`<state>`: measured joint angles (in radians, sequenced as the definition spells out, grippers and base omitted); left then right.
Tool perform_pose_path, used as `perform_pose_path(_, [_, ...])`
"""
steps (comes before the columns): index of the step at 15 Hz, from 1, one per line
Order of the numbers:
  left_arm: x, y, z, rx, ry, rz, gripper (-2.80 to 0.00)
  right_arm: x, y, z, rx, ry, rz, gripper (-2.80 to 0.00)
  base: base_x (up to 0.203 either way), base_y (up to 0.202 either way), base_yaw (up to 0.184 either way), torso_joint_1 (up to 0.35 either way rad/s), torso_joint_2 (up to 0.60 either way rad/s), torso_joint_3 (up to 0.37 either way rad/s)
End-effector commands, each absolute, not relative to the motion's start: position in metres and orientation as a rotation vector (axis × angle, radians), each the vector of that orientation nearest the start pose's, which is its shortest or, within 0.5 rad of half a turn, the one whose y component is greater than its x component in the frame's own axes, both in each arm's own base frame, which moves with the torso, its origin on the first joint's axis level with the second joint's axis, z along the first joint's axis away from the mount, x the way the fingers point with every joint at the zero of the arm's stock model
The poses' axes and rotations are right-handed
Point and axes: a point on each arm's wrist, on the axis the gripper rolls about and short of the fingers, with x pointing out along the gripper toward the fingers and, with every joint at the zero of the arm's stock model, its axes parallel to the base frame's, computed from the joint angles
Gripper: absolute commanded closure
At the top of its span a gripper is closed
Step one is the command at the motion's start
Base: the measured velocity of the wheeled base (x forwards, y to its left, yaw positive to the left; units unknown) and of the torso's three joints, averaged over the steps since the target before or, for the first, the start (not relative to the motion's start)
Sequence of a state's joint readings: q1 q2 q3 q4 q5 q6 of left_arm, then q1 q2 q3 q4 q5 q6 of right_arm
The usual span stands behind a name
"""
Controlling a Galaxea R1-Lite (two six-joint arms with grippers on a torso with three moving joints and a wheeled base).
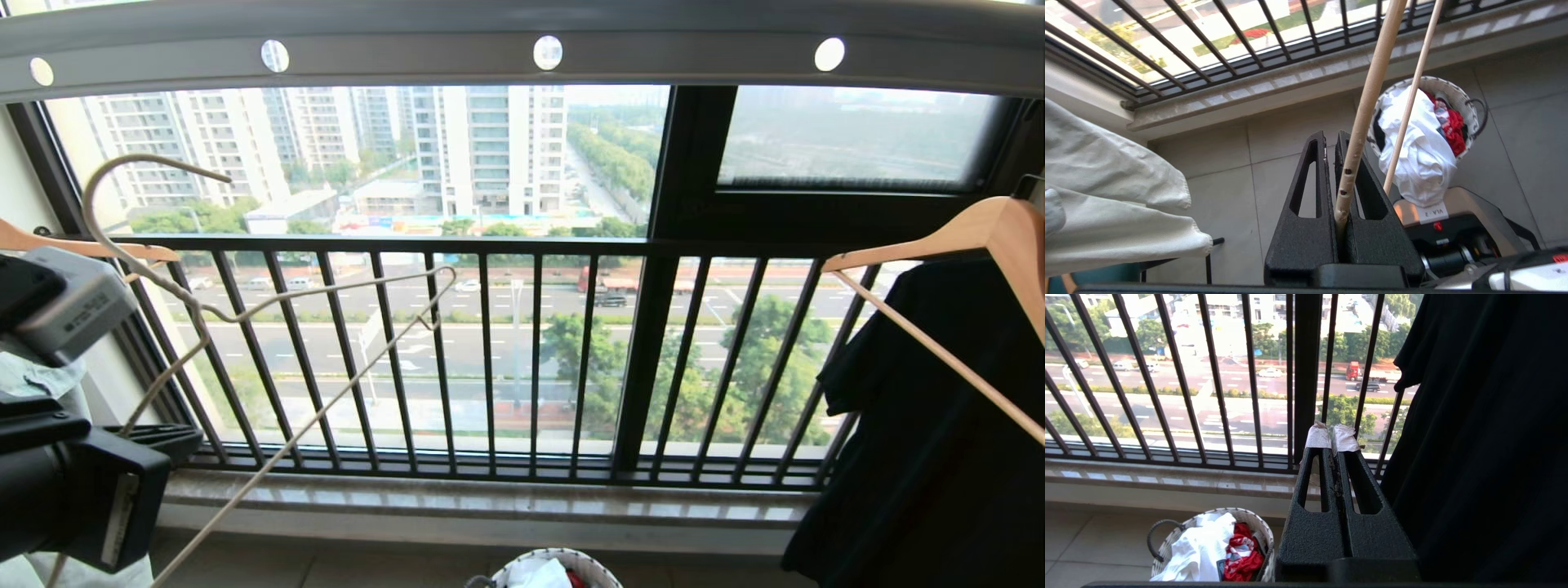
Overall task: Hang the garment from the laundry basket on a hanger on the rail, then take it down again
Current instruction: Pick up the clothes rack on the clothesline
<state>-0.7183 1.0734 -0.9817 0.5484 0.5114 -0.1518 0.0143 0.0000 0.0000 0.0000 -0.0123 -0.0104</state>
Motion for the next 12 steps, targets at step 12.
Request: perform_pose_path(12, [0.218, -0.126, 0.164, 0.334, 0.641, -0.287, 0.00, -0.023, -0.001, 0.075, -0.011, 0.000, 0.002, 0.00, 0.000, 0.000, 0.000, 0.000, 0.00, 0.000])
